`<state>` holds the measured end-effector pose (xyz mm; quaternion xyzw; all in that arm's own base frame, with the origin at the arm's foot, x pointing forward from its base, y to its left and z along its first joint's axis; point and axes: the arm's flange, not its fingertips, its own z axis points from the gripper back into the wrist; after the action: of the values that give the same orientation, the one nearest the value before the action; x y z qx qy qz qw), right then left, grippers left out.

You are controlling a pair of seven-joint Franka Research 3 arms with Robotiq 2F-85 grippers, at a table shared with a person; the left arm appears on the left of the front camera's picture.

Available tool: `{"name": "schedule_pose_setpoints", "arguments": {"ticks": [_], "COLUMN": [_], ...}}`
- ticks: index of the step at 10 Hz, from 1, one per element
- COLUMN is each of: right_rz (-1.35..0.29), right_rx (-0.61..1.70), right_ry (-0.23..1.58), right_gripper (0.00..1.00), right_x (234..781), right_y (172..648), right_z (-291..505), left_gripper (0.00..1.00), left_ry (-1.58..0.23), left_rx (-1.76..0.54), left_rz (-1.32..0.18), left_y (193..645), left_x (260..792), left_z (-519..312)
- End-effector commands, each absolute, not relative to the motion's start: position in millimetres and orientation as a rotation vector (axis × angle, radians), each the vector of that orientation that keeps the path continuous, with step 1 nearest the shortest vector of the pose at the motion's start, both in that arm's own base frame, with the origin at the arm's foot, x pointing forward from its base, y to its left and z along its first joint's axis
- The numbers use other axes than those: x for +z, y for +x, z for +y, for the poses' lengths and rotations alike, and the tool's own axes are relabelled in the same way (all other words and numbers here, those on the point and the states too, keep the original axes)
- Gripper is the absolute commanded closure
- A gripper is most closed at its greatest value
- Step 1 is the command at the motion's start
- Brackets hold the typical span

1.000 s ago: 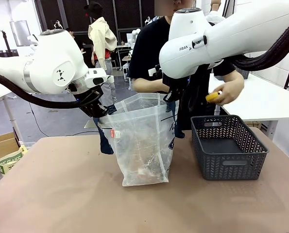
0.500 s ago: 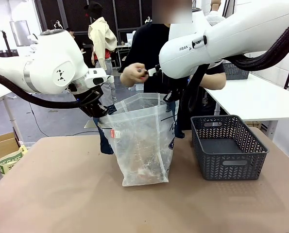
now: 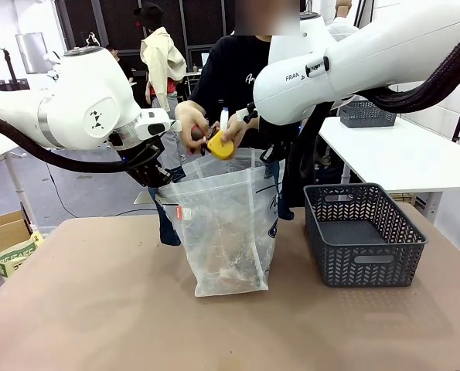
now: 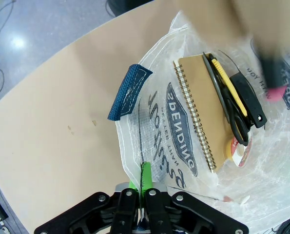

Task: Transfer purchased items from the store into the shopping bag.
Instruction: Move the Reusable shopping bag to the right side of the table.

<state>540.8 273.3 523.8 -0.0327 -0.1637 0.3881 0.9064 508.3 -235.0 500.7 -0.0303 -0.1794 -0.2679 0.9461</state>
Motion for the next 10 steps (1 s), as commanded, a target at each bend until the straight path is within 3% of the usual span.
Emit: {"name": "schedule_pose_setpoints", "arguments": {"ticks": [1, 10], "right_rz": [-0.333, -0.333], "right_rx": [0.796, 0.796], "right_ry": [-0.068, -0.068], "right_gripper": [1.0, 1.0], "right_x": [521.9, 521.9], "right_y": [541.1, 541.1], "right_z": [271.0, 271.0], "left_gripper": [1.0, 1.0], "left_ry": [-0.049, -0.049], "left_rx": [-0.55, -0.55], "left_rz": [-0.369, -0.369], "left_y": [508.6, 508.6], "left_x": [502.0, 502.0], "left_z": [-233.3, -233.3]}}
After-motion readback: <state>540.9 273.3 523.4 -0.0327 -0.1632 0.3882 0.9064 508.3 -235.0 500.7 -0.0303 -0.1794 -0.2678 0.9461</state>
